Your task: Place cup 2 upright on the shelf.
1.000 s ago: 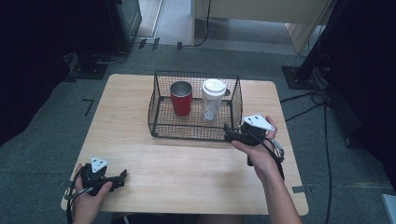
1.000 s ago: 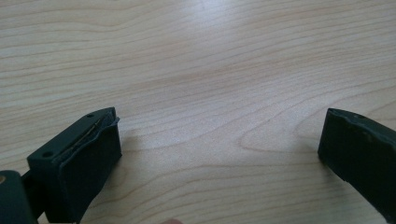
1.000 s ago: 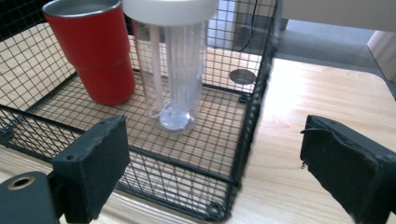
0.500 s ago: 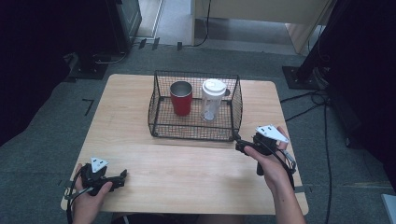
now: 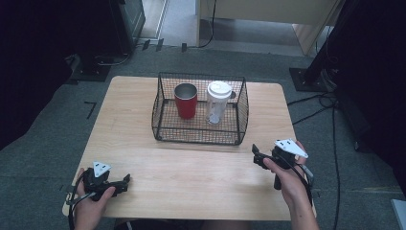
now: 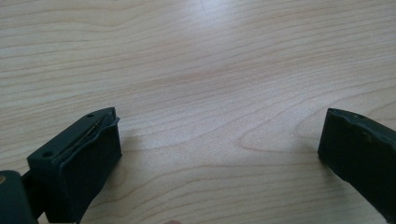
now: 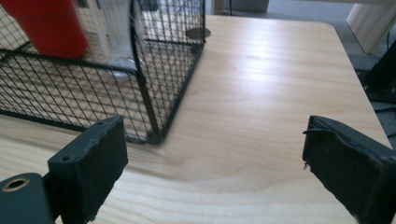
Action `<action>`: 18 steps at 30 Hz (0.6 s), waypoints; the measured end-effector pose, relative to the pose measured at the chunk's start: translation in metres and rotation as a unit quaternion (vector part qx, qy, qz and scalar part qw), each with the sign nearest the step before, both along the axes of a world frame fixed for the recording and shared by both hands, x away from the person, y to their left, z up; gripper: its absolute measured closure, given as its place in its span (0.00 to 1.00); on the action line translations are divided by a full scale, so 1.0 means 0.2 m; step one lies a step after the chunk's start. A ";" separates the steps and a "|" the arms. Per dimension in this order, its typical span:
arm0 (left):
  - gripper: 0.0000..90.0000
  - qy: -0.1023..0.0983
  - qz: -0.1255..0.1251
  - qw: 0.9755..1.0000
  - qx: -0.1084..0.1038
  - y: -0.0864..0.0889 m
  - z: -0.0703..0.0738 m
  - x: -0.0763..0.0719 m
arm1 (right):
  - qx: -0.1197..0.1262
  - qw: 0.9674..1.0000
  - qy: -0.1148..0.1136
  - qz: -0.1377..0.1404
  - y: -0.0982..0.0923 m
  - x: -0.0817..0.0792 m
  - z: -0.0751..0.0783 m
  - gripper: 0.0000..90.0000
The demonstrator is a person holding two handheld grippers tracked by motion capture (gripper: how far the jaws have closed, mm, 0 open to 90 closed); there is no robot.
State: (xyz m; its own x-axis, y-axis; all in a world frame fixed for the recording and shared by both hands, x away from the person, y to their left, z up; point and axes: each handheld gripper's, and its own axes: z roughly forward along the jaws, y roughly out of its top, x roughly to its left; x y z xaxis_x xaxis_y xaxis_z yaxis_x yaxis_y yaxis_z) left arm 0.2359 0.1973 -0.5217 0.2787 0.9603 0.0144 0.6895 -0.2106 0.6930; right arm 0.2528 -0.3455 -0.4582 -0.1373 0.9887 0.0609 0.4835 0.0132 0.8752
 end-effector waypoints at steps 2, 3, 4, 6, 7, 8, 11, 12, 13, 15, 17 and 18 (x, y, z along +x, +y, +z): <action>0.00 0.000 0.000 1.000 0.000 0.00 0.00 0.00 | 0.000 1.000 0.003 -0.007 -0.03 -0.01 -0.02 0.07; 0.00 0.000 0.000 1.000 0.000 0.00 0.00 0.00 | 0.000 1.000 0.004 -0.010 -0.04 -0.02 -0.03 0.07; 0.00 0.000 0.000 1.000 0.000 0.00 0.00 0.00 | -0.002 1.000 0.005 -0.010 -0.05 -0.03 -0.05 0.07; 0.00 0.000 0.000 1.000 0.000 0.00 0.00 0.00 | -0.007 1.000 0.008 -0.014 -0.08 -0.04 -0.07 0.08; 0.00 0.000 0.000 1.000 0.000 0.00 0.00 0.00 | -0.009 1.000 0.009 -0.015 -0.09 -0.05 -0.07 0.07; 0.00 0.000 0.000 1.000 0.000 0.00 0.00 0.00 | -0.009 1.000 0.011 -0.018 -0.11 -0.06 -0.08 0.07; 0.00 0.000 0.000 1.000 0.000 0.00 0.00 0.00 | -0.011 0.999 0.018 -0.028 -0.14 -0.08 -0.12 0.07; 0.00 0.000 0.000 1.000 0.000 0.00 0.00 0.00 | -0.012 0.999 0.019 -0.032 -0.16 -0.09 -0.13 0.07; 0.00 0.000 0.000 1.000 0.000 0.00 0.00 0.00 | -0.010 0.999 0.021 -0.034 -0.17 -0.10 -0.13 0.07; 0.00 0.000 0.000 1.000 0.000 0.00 0.00 0.00 | -0.010 0.999 0.022 -0.038 -0.19 -0.11 -0.16 0.07; 0.00 0.000 0.000 1.000 0.000 0.00 0.00 0.00 | -0.011 0.999 0.027 -0.043 -0.21 -0.12 -0.18 0.07; 0.00 0.000 0.000 1.000 0.000 0.00 0.00 0.00 | -0.014 0.998 0.029 -0.046 -0.23 -0.13 -0.19 0.07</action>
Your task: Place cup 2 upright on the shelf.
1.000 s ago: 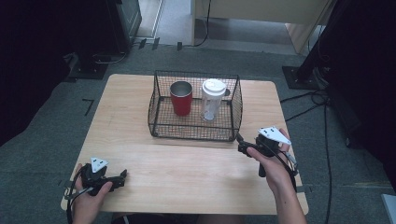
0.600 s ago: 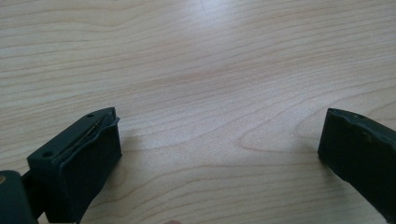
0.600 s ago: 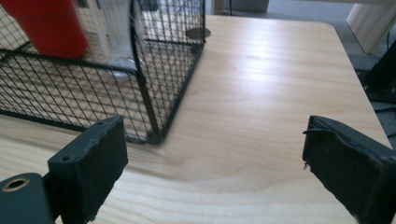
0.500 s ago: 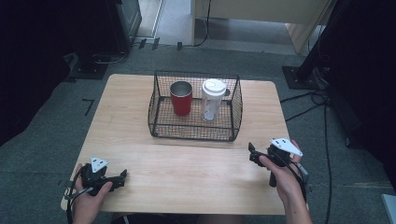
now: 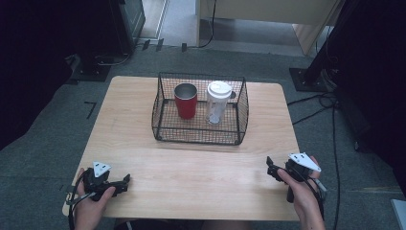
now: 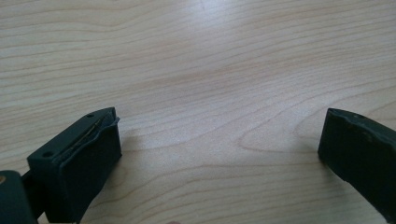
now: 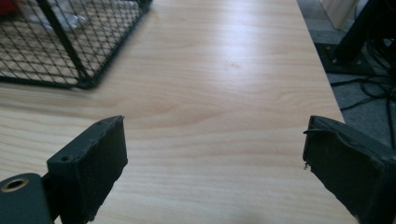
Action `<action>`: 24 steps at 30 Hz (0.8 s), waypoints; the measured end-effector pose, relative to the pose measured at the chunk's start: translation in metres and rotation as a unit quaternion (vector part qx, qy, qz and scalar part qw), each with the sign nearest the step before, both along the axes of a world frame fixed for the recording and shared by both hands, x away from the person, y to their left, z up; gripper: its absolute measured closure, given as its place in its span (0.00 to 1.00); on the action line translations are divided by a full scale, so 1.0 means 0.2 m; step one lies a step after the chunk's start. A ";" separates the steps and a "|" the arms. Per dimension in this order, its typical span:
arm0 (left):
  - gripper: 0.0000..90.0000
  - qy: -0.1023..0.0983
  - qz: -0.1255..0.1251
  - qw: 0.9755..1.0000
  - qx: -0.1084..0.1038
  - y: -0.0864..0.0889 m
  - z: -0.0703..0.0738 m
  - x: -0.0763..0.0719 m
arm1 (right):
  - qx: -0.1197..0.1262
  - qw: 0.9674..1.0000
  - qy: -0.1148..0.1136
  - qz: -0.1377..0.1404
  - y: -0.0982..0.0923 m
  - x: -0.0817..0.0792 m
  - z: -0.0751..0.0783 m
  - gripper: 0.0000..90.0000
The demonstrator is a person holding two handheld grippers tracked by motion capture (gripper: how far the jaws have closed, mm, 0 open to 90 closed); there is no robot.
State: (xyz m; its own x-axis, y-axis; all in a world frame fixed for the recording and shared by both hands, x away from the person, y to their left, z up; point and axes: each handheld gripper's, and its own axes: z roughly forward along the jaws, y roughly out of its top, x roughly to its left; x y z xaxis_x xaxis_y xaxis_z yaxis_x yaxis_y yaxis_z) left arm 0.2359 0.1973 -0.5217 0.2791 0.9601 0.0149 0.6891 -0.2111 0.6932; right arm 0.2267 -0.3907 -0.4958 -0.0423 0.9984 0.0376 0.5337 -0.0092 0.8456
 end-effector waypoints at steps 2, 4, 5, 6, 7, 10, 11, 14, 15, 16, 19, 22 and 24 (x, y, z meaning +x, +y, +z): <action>0.00 0.001 -0.001 1.000 0.001 0.00 0.00 0.00 | 0.000 1.000 0.005 -0.008 -0.02 -0.01 -0.02 0.07; 0.00 0.001 -0.001 1.000 0.001 0.00 0.00 0.00 | -0.001 1.000 0.009 -0.013 -0.05 -0.03 -0.05 0.07; 0.00 0.001 -0.001 1.000 0.001 0.00 0.00 0.00 | -0.002 1.000 0.011 -0.015 -0.06 -0.03 -0.06 0.07; 0.00 0.001 -0.001 1.000 0.001 0.00 0.00 0.00 | -0.003 1.000 0.013 -0.016 -0.07 -0.04 -0.07 0.07; 0.00 0.001 -0.001 1.000 0.001 0.00 0.00 0.00 | -0.004 1.000 0.016 -0.017 -0.07 -0.05 -0.08 0.07; 0.00 0.001 -0.001 1.000 0.001 0.00 0.00 0.00 | -0.008 1.000 0.021 -0.020 -0.10 -0.07 -0.10 0.07; 0.00 0.001 -0.001 1.000 0.001 0.00 0.00 0.00 | -0.009 0.999 0.022 -0.022 -0.11 -0.08 -0.11 0.07; 0.00 0.001 -0.001 1.000 0.001 0.00 0.00 0.00 | -0.017 0.999 0.024 -0.024 -0.14 -0.11 -0.13 0.07; 0.00 0.001 -0.001 1.000 0.001 0.00 0.00 0.00 | -0.022 0.999 0.025 -0.021 -0.15 -0.12 -0.13 0.07; 0.00 0.000 -0.001 1.000 0.002 0.00 0.00 0.00 | -0.027 0.999 0.028 -0.016 -0.15 -0.12 -0.13 0.06; 0.00 0.001 -0.001 1.000 0.001 0.00 0.00 0.00 | -0.039 0.999 0.033 -0.005 -0.15 -0.15 -0.15 0.05; 0.00 0.001 -0.001 1.000 0.001 0.00 0.00 0.00 | -0.041 0.999 0.036 0.001 -0.16 -0.17 -0.15 0.05; 0.00 0.001 -0.001 1.000 0.001 0.00 0.00 0.00 | -0.043 0.998 0.041 0.003 -0.16 -0.18 -0.15 0.05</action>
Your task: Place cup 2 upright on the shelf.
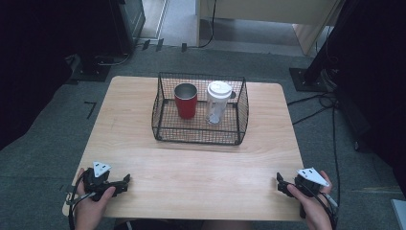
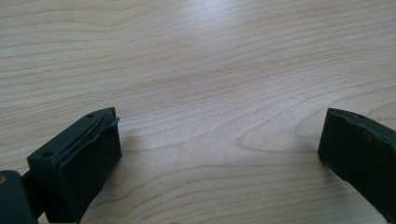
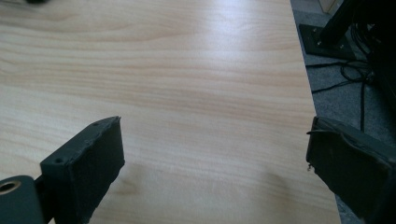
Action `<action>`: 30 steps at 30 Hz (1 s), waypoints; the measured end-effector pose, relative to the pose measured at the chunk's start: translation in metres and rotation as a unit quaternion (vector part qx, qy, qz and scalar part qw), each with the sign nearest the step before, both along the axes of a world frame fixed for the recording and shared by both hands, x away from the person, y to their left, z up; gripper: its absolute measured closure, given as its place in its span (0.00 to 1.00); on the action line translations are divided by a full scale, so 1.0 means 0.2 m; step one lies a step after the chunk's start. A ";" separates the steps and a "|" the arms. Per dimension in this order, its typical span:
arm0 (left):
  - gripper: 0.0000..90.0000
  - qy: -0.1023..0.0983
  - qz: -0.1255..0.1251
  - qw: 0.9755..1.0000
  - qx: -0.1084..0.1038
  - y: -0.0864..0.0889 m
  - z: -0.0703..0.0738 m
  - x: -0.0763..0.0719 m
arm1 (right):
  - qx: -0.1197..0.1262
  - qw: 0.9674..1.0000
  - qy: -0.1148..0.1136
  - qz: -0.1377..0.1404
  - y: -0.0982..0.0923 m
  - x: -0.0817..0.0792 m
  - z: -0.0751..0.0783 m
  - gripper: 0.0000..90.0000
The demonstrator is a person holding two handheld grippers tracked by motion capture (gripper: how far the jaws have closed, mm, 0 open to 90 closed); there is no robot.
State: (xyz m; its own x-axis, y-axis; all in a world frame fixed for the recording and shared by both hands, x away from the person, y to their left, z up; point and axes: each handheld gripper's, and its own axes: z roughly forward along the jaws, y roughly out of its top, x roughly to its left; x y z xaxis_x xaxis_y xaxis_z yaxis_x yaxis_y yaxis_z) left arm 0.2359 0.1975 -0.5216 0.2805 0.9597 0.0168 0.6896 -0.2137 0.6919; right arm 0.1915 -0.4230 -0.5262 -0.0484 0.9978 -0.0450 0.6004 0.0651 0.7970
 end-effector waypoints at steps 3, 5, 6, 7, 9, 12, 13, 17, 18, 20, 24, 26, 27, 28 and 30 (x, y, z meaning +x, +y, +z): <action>0.00 0.000 0.000 1.000 0.000 0.00 0.00 0.00 | -0.016 0.999 0.028 0.004 0.00 0.00 -0.01 0.04; 0.00 0.000 0.000 1.000 0.000 0.00 0.00 0.00 | -0.012 0.999 0.038 0.006 0.00 0.00 -0.01 0.03; 0.00 0.000 0.000 1.000 0.000 0.00 0.00 0.00 | -0.008 0.999 0.041 0.004 0.00 0.00 -0.01 0.03; 0.00 0.000 0.000 1.000 0.000 0.00 0.00 0.00 | -0.006 0.999 0.042 0.004 0.00 -0.01 -0.01 0.03; 0.00 0.000 0.000 1.000 0.000 0.00 0.00 0.00 | 0.003 0.999 0.046 0.009 0.00 -0.01 -0.01 0.03; 0.00 0.000 0.000 1.000 0.000 0.00 0.00 0.00 | 0.026 0.998 0.057 0.029 0.00 0.00 -0.02 0.03; 0.00 0.000 0.000 1.000 0.000 0.00 0.00 0.00 | 0.030 0.997 0.060 0.029 0.00 0.01 -0.02 0.02; 0.00 0.000 0.000 1.000 0.000 0.00 0.00 0.00 | 0.030 0.997 0.060 0.031 0.00 0.01 -0.02 0.02; 0.00 0.000 0.000 1.000 0.000 0.00 0.00 0.00 | 0.031 0.997 0.061 0.030 0.01 0.01 -0.02 0.01; 0.00 0.000 0.000 1.000 0.000 0.00 0.00 0.00 | 0.030 0.997 0.060 0.031 0.00 0.01 -0.02 0.01; 0.00 0.000 0.000 1.000 0.000 0.00 0.00 0.00 | 0.030 0.997 0.062 0.043 0.00 0.02 -0.02 0.01; 0.00 0.000 0.000 1.000 0.000 0.00 0.00 0.00 | 0.030 0.996 0.062 0.047 0.00 0.02 -0.02 0.01; 0.00 0.000 0.000 1.000 0.000 0.00 0.00 0.00 | 0.030 0.996 0.063 0.048 0.00 0.02 -0.02 0.01; 0.00 0.000 0.000 1.000 0.000 0.00 0.00 0.00 | 0.030 0.996 0.063 0.049 0.00 0.02 -0.02 0.01; 0.00 0.000 0.000 1.000 0.000 0.00 0.00 0.00 | 0.029 0.996 0.062 0.052 0.00 0.02 -0.02 0.01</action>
